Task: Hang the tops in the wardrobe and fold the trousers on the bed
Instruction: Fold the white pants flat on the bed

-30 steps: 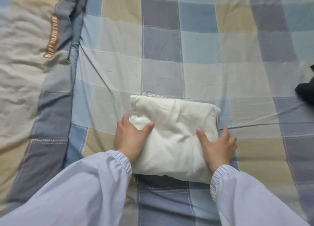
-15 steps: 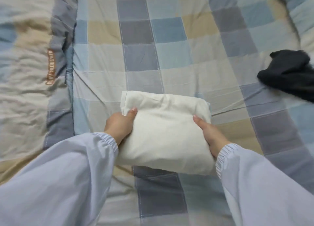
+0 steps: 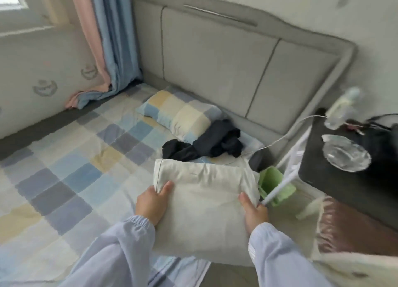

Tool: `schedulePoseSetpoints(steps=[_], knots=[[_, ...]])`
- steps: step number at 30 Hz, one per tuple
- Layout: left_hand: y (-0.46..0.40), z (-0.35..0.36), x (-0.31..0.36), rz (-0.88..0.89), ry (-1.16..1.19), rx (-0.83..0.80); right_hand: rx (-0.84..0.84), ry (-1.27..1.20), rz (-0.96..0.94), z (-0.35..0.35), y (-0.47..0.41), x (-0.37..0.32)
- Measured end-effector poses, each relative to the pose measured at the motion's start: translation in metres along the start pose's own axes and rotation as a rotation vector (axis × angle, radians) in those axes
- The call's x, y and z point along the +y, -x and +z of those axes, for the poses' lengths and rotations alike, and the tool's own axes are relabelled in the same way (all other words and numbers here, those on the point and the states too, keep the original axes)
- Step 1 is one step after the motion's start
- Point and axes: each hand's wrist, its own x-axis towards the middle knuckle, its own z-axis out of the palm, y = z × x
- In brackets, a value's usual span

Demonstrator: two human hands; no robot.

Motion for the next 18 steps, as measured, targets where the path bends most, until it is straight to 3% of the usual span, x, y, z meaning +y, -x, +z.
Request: schedulePoseSetpoints(steps=[7,14,18], knots=[[0.161,0.183,0.141,0.413,-0.352,-0.425,0.508,-0.381,0.173,-0.254,0.087,0.092],[0.373,0.370,0.176,0.842,-0.806,-0.774,0.946,-0.645,0.372,-0.427,0.199,0.245],[0.469,0.464,0.181,0.889,-0.859,-0.900,1.095,-0.797,0.480,-0.506,0.230,0.309]])
